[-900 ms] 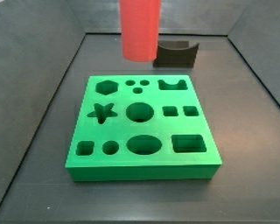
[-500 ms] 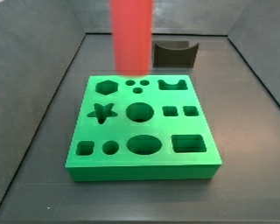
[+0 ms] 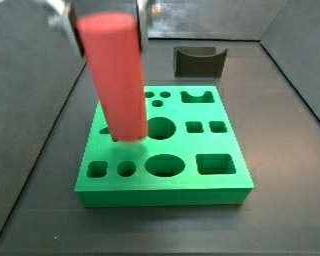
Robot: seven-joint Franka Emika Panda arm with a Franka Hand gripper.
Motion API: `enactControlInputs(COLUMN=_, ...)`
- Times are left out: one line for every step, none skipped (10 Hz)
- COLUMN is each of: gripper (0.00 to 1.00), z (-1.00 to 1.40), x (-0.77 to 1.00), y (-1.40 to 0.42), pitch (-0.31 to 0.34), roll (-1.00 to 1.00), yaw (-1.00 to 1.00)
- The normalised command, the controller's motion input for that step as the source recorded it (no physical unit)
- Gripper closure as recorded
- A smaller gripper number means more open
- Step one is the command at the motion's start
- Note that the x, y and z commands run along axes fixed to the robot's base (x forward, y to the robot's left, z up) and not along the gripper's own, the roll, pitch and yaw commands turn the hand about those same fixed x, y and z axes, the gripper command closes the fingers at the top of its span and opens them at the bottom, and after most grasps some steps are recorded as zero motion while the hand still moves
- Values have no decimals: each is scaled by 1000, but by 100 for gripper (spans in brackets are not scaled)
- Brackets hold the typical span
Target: Insert the oval object.
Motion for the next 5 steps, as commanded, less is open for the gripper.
enactControlInputs(gripper=100, z=-340, x=597, y=-371, pitch=0, roll=0, yaw=40)
enactControlInputs(gripper=100, z=-231, x=680, y=-309, pitch=4, roll=-1, yaw=0)
enactControlInputs(gripper=100, z=-86, x=731, y=-343, pitch=0, roll=-9, yaw=0)
enactControlInputs(gripper=100, z=0, x=769, y=-289, pitch=50, roll=0, yaw=0)
enactControlInputs(gripper=100, z=0, x=80, y=-17, pitch=24, roll=57, yaw=86)
